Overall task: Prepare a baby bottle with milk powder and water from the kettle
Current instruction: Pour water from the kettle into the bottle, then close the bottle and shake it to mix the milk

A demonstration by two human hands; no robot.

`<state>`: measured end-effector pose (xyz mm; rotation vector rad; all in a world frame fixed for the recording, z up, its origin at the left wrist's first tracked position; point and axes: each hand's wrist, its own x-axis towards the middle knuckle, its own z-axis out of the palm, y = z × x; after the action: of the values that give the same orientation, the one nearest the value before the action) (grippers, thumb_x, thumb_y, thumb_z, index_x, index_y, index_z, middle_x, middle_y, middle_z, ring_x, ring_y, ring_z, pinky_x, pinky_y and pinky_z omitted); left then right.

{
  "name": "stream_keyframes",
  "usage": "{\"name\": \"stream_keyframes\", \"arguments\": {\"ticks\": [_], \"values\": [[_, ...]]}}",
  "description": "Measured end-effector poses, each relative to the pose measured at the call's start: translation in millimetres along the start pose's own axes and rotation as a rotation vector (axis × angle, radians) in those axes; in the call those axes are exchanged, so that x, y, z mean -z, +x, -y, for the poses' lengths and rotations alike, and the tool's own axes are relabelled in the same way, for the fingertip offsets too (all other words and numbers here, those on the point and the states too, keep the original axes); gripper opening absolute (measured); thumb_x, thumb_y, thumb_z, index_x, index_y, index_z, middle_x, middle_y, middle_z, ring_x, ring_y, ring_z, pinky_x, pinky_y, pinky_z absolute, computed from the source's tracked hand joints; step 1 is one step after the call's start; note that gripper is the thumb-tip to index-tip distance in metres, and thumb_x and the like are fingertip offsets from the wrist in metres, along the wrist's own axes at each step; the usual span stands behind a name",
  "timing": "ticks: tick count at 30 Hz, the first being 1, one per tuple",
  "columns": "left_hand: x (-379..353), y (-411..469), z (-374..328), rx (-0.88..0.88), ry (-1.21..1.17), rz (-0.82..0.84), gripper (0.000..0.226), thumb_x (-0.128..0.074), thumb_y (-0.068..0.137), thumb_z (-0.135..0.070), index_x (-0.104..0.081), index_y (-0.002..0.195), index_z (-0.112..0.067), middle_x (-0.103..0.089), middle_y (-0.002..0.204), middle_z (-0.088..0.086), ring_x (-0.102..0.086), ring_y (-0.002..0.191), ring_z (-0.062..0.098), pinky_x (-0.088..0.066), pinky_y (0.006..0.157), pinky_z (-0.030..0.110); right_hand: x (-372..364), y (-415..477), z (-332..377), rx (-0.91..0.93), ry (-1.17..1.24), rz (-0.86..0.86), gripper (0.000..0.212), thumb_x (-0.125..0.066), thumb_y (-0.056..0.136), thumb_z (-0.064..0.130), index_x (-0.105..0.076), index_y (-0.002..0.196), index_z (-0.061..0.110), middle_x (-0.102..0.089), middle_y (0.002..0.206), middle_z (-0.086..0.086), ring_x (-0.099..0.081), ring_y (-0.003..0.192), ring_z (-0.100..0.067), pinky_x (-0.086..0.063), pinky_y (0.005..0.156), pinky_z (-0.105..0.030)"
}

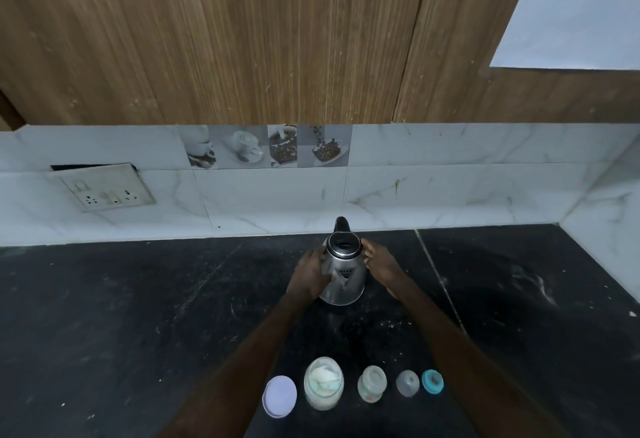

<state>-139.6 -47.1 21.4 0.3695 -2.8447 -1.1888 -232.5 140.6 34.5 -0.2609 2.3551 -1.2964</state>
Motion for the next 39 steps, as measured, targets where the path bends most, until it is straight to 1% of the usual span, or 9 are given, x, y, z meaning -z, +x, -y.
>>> {"name": "stream_keyframes", "arguments": {"ticks": [2, 4, 14, 19, 23, 26, 31, 35, 39], "values": [[0, -2, -1, -0.001, 0.01, 0.008, 0.077, -0.079, 0.081, -0.011, -0.048, 0.151, -0.014, -0.06, 0.144, 0.013, -0.055, 0.132, 0.032, -0.045, 0.107, 0.038, -1, 8, -11, -0.017, 0.018, 0.022, 0.077, -0.058, 0.082, 0.027, -0.044, 0.157, 0.019, -0.049, 0.158, 0.0, -0.046, 0.146, -0.019, -0.044, 0.117, -0.046], [1, -2, -1, -0.004, 0.022, 0.014, 0.074, -0.078, 0.081, -0.012, -0.05, 0.15, -0.014, -0.062, 0.142, 0.012, -0.057, 0.131, 0.032, -0.045, 0.106, 0.037, -3, 16, -19, -0.026, 0.017, 0.049, 0.078, -0.064, 0.091, 0.035, -0.035, 0.161, 0.021, -0.044, 0.162, -0.001, -0.043, 0.149, -0.023, -0.043, 0.118, -0.049], [8, -10, -9, -0.026, 0.009, 0.04, 0.068, -0.073, 0.086, -0.008, -0.051, 0.15, -0.011, -0.064, 0.14, 0.015, -0.06, 0.128, 0.035, -0.046, 0.101, 0.034, -3, -17, 9, -0.033, -0.017, 0.09, 0.072, -0.057, 0.105, 0.022, -0.018, 0.166, 0.021, -0.033, 0.168, -0.006, -0.038, 0.151, -0.024, -0.036, 0.122, -0.044], [6, -17, -18, -0.015, 0.022, 0.059, 0.068, -0.076, 0.087, -0.006, -0.05, 0.151, -0.005, -0.059, 0.147, 0.019, -0.056, 0.134, 0.038, -0.043, 0.106, 0.036, 5, -6, -11, -0.019, -0.092, 0.115, 0.082, -0.056, 0.096, 0.047, -0.016, 0.166, 0.031, -0.034, 0.167, -0.006, -0.041, 0.149, -0.029, -0.039, 0.12, -0.052], [5, -31, -21, 0.034, -0.032, 0.045, 0.068, -0.075, 0.088, -0.008, -0.049, 0.151, -0.008, -0.06, 0.146, 0.018, -0.058, 0.133, 0.036, -0.045, 0.105, 0.035, 10, -8, -17, 0.024, -0.083, 0.141, 0.083, -0.055, 0.089, 0.007, -0.025, 0.165, 0.026, -0.043, 0.162, -0.006, -0.041, 0.146, -0.02, -0.044, 0.115, -0.055], [-3, -47, -31, 0.098, -0.115, -0.02, 0.052, -0.07, 0.089, -0.011, -0.058, 0.14, -0.013, -0.068, 0.135, 0.013, -0.064, 0.125, 0.032, -0.051, 0.099, 0.035, 16, -13, -37, 0.014, -0.092, 0.142, 0.087, -0.048, 0.084, -0.019, -0.033, 0.162, 0.016, -0.041, 0.162, -0.01, -0.038, 0.151, -0.028, -0.045, 0.112, -0.049], [-39, -73, -42, 0.109, -0.104, -0.023, 0.059, -0.064, 0.082, 0.005, -0.062, 0.14, -0.008, -0.068, 0.135, 0.018, -0.064, 0.126, 0.034, -0.05, 0.107, 0.036, 26, -28, -71, -0.011, -0.107, 0.162, 0.07, -0.057, 0.085, -0.018, -0.052, 0.15, 0.008, -0.054, 0.152, -0.012, -0.047, 0.144, -0.027, -0.049, 0.105, -0.04], [-76, -90, -50, 0.042, 0.022, 0.24, 0.058, -0.065, 0.076, 0.001, -0.066, 0.132, -0.017, -0.072, 0.128, 0.006, -0.067, 0.12, 0.022, -0.051, 0.097, 0.027, 41, -43, -96, -0.029, -0.094, 0.181, 0.058, -0.062, 0.087, -0.015, -0.062, 0.141, 0.008, -0.063, 0.142, -0.011, -0.055, 0.135, -0.026, -0.05, 0.098, -0.032], [-107, -116, -66, 0.011, 0.128, 0.421, 0.072, -0.064, 0.081, 0.005, -0.048, 0.15, -0.005, -0.054, 0.15, 0.019, -0.051, 0.14, 0.034, -0.041, 0.114, 0.034, 58, -61, -117, -0.045, -0.095, 0.208, 0.052, -0.064, 0.088, -0.013, -0.066, 0.136, 0.007, -0.067, 0.136, -0.007, -0.059, 0.128, -0.021, -0.049, 0.093, -0.028]]}}
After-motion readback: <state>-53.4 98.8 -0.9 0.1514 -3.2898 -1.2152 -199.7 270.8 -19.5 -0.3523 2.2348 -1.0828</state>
